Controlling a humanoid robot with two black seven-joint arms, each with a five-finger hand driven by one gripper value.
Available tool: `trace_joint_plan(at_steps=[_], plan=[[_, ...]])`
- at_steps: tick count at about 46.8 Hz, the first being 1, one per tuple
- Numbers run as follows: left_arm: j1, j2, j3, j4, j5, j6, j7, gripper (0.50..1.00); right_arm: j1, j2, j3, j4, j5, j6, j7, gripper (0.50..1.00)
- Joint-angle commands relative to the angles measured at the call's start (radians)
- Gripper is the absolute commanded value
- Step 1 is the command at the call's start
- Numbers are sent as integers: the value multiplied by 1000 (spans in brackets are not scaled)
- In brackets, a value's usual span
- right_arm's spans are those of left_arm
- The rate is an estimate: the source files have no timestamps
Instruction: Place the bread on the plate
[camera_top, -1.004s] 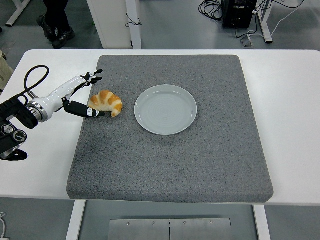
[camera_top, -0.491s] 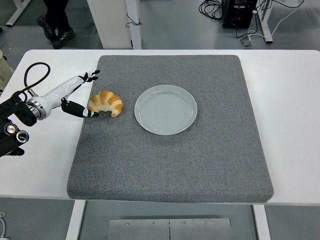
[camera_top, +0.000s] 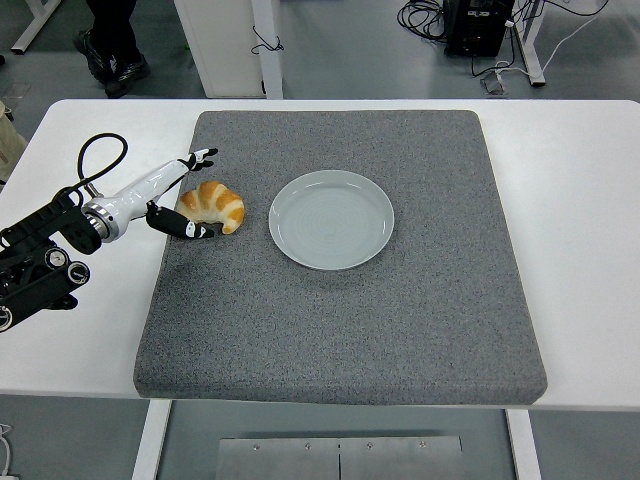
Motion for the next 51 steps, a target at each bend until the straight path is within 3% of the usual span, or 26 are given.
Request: trace_joint_plan(at_steps=[1,31,35,41,51], plan=[[-4,-8,0,15,2,1,-2,958,0,0,0,0,0,0,0,1000],[-21,-73,1,116,2,1,-37,940,0,0,0,0,0,0,0,1000],[-23,-79,1,120,2,-1,-37,925,0,0,0,0,0,0,0,1000],[-21,-82,1,131,0,-1,-37,834,0,0,0,0,0,0,0,1000],[-21,-93,1,137,-3,-1,-37,831,0,0,0,0,0,0,0,1000]])
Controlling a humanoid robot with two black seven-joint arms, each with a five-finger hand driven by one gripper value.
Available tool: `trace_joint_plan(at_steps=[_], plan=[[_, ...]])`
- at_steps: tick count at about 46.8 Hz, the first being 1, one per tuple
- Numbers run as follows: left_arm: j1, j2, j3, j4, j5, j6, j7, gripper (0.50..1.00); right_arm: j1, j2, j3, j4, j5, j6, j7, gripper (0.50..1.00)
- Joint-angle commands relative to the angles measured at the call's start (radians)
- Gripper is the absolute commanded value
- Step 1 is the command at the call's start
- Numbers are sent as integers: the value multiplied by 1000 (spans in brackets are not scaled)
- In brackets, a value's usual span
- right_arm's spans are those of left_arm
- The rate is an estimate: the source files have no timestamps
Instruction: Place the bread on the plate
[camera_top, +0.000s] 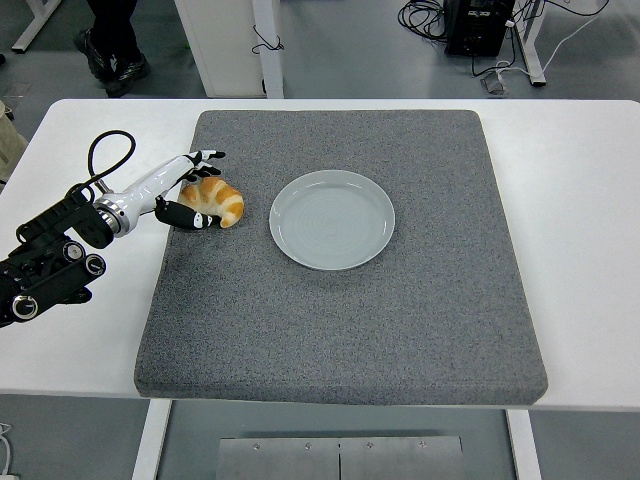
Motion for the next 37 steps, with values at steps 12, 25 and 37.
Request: trace_joint_plan(at_steps=[12,25,37], plan=[[-3,-5,0,1,-14,-11,-9,500,0,0,0,0,0,0,0,1000],[-21,1,0,-13,-13,-17,-40,500,0,0,0,0,0,0,0,1000],[-103,79,-6,-59,-14,-86,-64,500,0,0,0,0,0,0,0,1000]])
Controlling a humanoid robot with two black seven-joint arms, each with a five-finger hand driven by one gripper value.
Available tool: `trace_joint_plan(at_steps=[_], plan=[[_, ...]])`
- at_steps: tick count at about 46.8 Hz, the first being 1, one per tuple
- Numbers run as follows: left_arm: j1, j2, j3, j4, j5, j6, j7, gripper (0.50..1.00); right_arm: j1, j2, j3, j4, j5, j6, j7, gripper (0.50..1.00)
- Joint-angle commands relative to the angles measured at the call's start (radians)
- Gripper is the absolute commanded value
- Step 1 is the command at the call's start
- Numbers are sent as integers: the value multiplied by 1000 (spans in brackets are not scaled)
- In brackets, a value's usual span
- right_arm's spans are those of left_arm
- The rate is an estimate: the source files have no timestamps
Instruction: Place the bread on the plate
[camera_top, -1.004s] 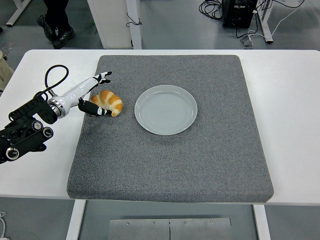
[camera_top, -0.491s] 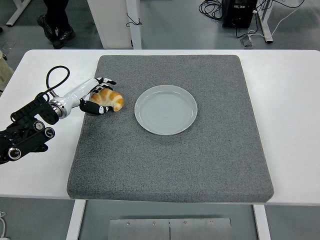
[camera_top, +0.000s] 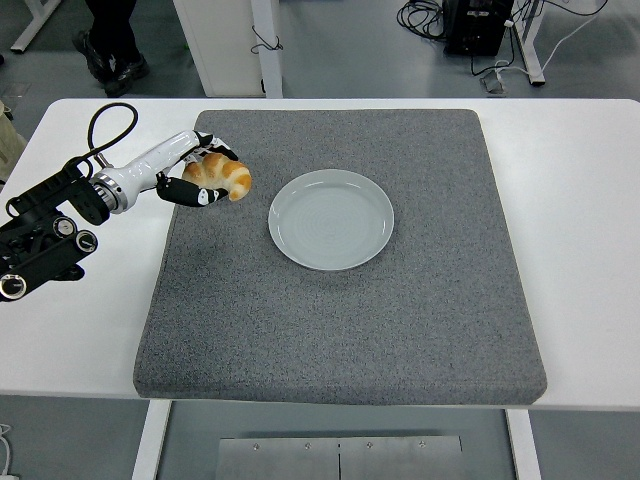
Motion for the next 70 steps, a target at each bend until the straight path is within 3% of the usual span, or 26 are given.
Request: trace_joint_plan(at_steps=[1,9,22,41,50,62,70], plan=[[-26,34,-2,-33,-3,-13,-1,500,0,0,0,0,0,0,0,1000],[-98,104,-7,-86,-17,-70,1,500,0,0,0,0,0,0,0,1000],[-184,190,-4,-184,-15,-99,1,500,0,0,0,0,0,0,0,1000],[-307,187,2,-234,8,-122,4,500,0,0,0,0,0,0,0,1000],[-396,173,80,-234,17,-128,5,500,0,0,0,0,0,0,0,1000],[-422,121,103,-234,29,-126,4,500,0,0,0,0,0,0,0,1000],[-414,49,103,-233,63,-122,8,500,0,0,0,0,0,0,0,1000]])
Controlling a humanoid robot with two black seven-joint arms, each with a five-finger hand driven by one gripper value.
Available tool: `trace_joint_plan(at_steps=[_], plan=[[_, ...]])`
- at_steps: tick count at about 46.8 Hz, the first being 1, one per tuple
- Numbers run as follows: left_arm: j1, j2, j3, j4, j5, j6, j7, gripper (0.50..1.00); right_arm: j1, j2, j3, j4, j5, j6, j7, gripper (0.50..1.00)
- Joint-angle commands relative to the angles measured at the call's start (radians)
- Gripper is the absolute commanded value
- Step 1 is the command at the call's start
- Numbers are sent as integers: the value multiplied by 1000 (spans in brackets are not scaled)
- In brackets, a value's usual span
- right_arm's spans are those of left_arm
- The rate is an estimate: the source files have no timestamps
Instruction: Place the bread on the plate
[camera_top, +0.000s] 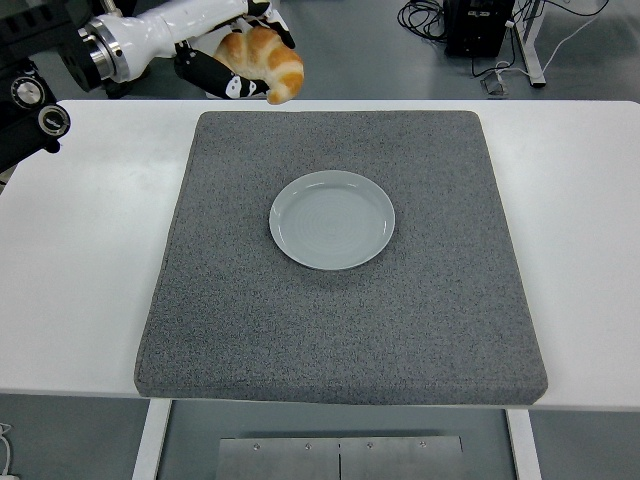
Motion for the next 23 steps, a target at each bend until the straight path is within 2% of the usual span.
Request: trace_joint_plan(at_steps=[1,15,23], plan=[[9,-38,0,0,12,4,5,500,0,0,0,0,0,0,0,1000],[6,-138,43,29,41,10,10,500,0,0,0,0,0,2,0,1000],[17,-210,46,88,75,18,10,500,0,0,0,0,0,0,0,1000]])
